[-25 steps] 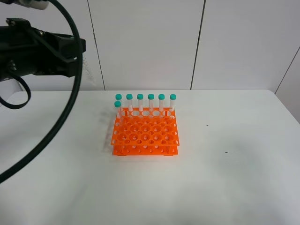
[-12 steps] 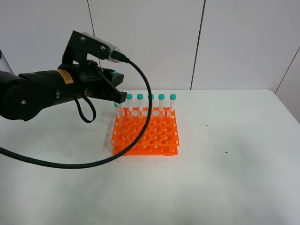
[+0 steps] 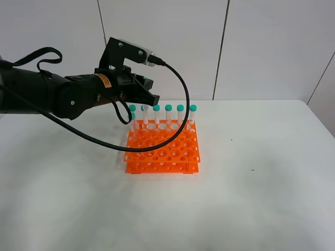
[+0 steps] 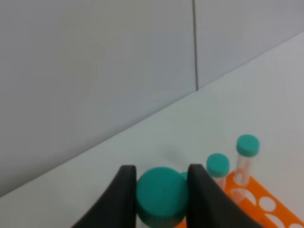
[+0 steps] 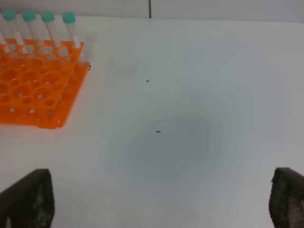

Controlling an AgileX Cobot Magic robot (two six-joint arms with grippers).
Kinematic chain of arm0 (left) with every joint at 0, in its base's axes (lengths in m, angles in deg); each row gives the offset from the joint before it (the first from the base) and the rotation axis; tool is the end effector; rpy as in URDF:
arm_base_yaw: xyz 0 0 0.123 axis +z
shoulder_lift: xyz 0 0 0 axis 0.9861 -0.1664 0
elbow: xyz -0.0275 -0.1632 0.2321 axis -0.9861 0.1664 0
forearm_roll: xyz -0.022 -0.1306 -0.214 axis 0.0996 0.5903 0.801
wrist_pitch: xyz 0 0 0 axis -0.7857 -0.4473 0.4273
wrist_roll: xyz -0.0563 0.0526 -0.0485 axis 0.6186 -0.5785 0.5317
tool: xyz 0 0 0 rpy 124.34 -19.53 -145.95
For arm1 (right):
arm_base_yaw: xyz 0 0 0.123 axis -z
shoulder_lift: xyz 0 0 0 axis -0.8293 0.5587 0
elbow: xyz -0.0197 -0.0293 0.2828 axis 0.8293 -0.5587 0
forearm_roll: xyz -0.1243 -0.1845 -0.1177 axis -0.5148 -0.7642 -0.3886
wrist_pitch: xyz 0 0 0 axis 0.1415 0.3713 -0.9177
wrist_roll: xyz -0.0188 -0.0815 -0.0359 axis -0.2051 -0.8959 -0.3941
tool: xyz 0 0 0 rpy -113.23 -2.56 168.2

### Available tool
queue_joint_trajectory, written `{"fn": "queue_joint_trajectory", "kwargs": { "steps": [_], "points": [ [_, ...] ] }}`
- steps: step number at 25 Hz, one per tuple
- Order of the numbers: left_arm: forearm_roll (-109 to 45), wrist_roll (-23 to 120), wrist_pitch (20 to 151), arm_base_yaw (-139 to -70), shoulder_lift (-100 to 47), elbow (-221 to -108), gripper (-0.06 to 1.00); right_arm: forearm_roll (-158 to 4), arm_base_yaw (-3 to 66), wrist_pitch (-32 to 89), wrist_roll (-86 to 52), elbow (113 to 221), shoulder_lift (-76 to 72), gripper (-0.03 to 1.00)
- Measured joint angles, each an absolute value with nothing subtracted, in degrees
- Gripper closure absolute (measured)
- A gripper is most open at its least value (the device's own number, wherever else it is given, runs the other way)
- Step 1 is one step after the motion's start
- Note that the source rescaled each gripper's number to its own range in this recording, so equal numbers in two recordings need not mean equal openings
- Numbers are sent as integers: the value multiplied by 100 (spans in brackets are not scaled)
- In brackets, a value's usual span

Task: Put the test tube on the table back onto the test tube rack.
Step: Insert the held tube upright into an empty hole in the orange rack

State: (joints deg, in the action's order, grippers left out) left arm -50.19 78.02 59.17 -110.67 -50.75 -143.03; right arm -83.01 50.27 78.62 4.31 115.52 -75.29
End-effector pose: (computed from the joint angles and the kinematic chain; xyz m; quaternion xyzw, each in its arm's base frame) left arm 0.3295 -0.1955 0.2550 0.2717 0.7288 -0.1265 0.6157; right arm -0.0043 0.0021 0.2786 -0.0549 0.8442 0.0351 0.5321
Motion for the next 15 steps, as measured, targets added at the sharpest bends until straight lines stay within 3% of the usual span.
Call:
{"fn": "queue_joint_trajectory", "kwargs": {
  "steps": [15],
  "points": [
    [-5116,8566,5651,-10849,-5372,-14079,94,-8301,5027,7862,431,11552,-7529,-2]
  ]
}}
